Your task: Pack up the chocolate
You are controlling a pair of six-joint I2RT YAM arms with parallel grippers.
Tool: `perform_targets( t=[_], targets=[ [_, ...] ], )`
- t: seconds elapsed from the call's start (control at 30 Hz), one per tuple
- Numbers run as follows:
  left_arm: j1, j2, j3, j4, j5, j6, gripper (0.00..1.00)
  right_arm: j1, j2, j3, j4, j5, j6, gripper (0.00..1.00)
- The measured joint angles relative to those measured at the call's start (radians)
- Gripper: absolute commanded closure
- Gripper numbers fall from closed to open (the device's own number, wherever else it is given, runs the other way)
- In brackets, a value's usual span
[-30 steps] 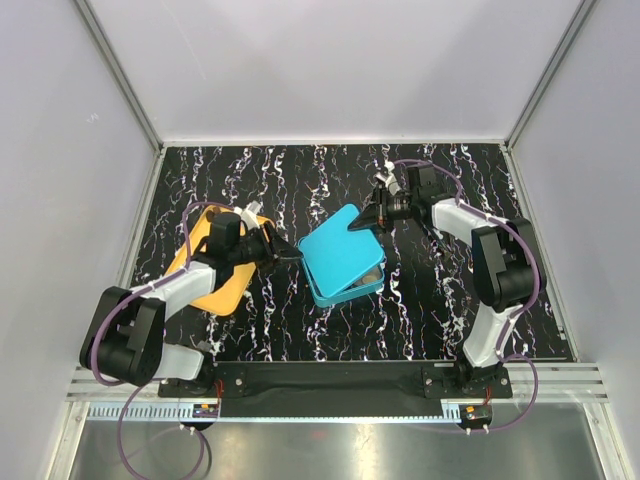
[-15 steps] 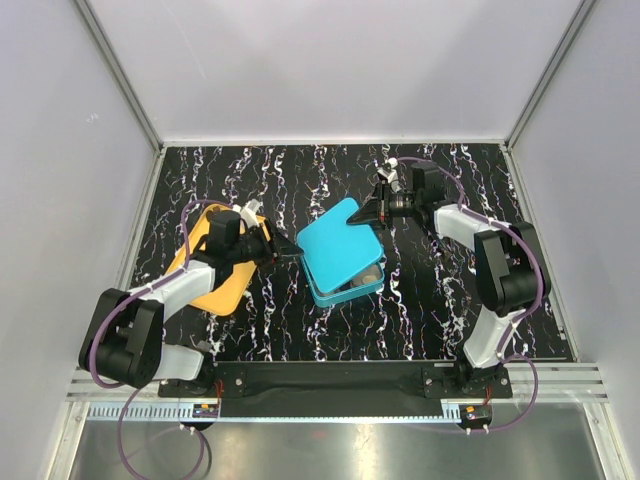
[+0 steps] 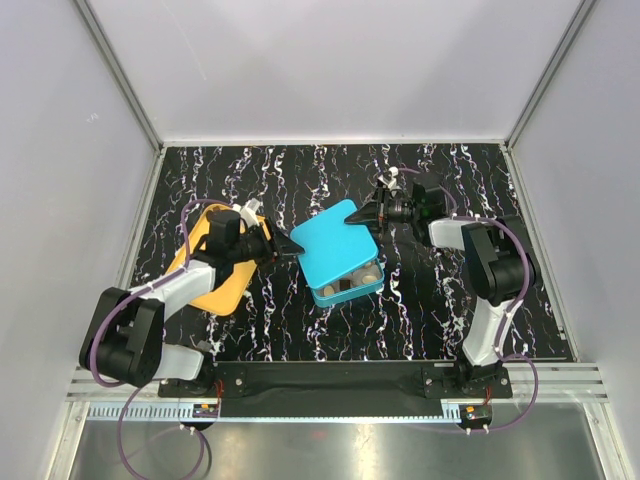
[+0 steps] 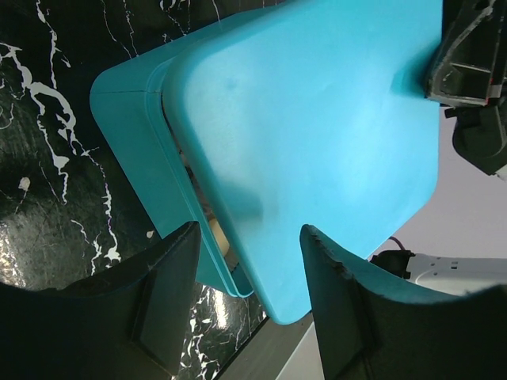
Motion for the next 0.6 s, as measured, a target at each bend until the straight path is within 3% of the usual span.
perform_targets(
  t=[0.6],
  targets=[
    [-0.001, 0.087, 0.000, 0.065, 0.000, -0.019, 0.44, 0.003, 0.102, -0.033, 0.161, 0.000, 0.085, 0.97]
  ],
)
